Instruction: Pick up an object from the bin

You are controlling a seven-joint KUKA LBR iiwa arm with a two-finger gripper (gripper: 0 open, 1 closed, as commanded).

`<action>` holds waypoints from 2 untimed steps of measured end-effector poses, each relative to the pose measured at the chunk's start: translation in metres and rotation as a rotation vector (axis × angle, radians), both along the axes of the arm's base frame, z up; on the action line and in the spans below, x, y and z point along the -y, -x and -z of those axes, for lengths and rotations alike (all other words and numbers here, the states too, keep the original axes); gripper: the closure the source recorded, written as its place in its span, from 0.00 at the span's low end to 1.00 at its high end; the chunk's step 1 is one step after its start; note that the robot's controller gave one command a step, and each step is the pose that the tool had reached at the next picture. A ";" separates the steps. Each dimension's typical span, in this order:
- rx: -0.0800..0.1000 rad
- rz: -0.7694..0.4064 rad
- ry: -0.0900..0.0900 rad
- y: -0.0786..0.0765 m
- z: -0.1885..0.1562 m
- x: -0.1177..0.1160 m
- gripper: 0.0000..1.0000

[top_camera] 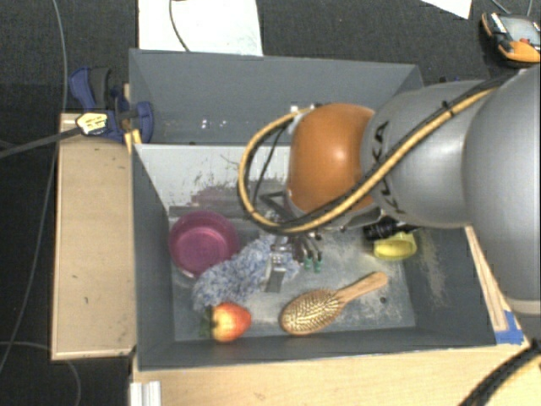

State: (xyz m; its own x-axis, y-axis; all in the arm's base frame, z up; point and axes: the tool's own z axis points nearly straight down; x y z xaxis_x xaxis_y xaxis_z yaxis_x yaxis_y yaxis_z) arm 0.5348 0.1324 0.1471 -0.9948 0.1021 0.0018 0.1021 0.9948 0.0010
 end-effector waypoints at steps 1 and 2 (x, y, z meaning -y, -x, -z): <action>0.013 -0.020 -0.003 0.000 0.020 -0.008 0.00; 0.008 0.024 -0.002 -0.023 0.069 -0.010 0.00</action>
Offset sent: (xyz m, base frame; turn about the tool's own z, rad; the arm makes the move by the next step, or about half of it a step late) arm 0.0234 0.0096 -0.0686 0.0259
